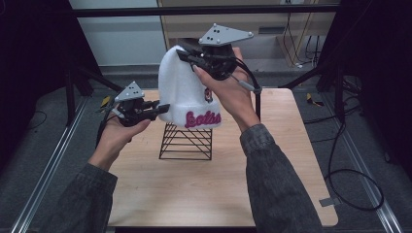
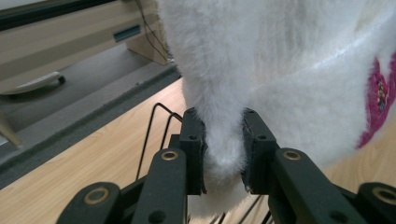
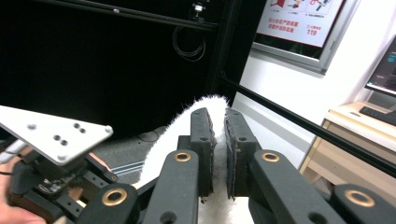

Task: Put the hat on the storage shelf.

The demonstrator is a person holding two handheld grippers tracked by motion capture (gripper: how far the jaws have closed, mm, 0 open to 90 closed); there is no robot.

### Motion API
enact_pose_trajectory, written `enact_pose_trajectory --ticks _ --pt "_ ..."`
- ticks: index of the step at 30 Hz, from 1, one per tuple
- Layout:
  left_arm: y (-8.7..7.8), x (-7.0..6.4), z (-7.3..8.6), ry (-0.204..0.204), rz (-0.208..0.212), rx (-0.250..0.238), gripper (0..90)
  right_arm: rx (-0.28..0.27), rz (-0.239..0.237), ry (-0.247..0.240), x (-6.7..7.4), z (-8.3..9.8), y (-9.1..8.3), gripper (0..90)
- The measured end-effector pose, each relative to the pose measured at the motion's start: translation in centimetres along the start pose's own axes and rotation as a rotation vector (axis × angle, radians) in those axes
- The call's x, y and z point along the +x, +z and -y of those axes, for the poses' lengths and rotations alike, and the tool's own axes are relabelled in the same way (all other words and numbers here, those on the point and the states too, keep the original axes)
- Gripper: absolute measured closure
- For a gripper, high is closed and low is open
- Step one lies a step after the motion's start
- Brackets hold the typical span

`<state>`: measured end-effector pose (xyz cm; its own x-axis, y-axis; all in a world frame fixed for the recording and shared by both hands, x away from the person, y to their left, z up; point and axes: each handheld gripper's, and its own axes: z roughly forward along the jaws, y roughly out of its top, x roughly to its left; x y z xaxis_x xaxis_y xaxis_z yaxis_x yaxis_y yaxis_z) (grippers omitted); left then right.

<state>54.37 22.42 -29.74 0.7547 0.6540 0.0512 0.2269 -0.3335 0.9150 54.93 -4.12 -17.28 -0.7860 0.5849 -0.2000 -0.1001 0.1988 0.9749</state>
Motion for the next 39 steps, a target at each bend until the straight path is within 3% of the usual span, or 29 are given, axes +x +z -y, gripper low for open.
enact_pose_trajectory --ticks 7,14,23,39 --pt "-0.4 0.1 -0.1 -0.007 -0.01 -0.016 73.4 0.008 0.022 0.004 -0.6 0.3 -0.1 83.9" --pt "0.0 -0.1 0.0 0.004 -0.02 -0.003 73.8 0.032 0.033 -0.002 -0.8 0.9 0.1 83.9" --pt "0.5 -0.1 0.2 0.011 -0.037 0.01 74.2 0.055 0.05 0.025 -1.8 2.4 -0.1 83.8" --pt "0.9 0.6 2.6 -0.013 -0.053 0.035 75.5 0.104 0.032 0.054 -1.7 5.1 0.6 83.3"
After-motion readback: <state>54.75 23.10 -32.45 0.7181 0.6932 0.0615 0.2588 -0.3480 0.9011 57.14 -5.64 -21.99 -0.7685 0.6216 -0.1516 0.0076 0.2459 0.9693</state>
